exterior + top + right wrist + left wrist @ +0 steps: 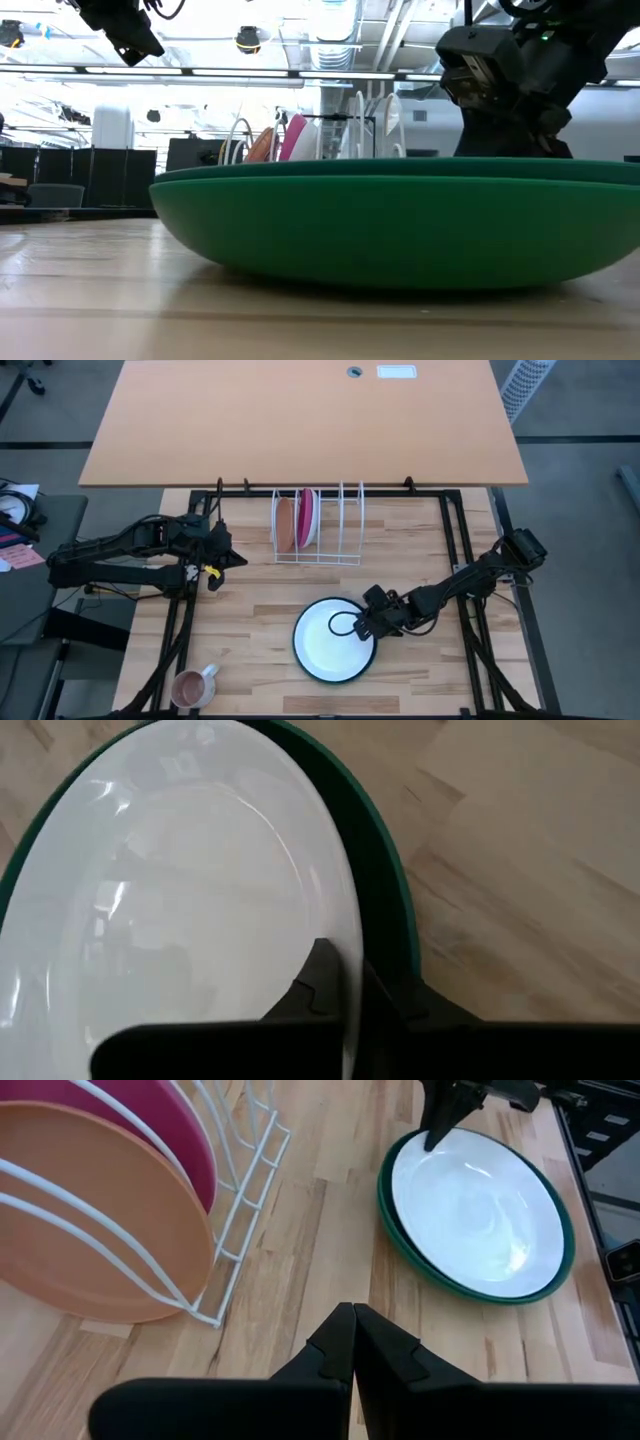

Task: Sort dishes
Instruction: Put the white plate in the dish rack

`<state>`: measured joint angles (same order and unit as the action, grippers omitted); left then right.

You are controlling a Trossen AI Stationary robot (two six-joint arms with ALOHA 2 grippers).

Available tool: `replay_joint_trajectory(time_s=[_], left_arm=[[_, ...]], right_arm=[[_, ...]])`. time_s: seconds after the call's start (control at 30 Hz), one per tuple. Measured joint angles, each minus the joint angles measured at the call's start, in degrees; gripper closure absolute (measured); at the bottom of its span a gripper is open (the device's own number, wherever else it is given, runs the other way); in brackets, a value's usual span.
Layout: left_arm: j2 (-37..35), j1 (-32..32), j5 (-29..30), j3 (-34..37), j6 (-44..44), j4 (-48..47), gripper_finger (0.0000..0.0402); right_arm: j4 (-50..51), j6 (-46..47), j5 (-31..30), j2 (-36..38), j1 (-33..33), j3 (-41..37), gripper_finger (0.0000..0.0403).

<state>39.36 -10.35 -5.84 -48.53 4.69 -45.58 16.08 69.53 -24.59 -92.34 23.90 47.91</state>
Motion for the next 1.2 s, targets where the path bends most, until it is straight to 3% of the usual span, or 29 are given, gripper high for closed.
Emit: replay_joint_trajectory(time_s=[0.63, 0.97, 1.2], left_arm=[[0.01, -0.02, 2.32, 0.00, 0.00, 0.04, 0.0400], [0.01, 0.01, 1.45, 0.00, 1.81, 5.71, 0.0400], [-0.02, 1.67, 1.18, 0.43, 4.13, 8.37, 0.0349]], right_arm=[[4.26, -10.82, -10.80, 17.42, -0.06, -0.20, 0.0400], [3.87, -12.01, -12.59, 18.91, -0.04, -0.18, 0.0400], [2.97, -14.11, -16.31, 18.91, -0.07, -0.16, 0.0400]])
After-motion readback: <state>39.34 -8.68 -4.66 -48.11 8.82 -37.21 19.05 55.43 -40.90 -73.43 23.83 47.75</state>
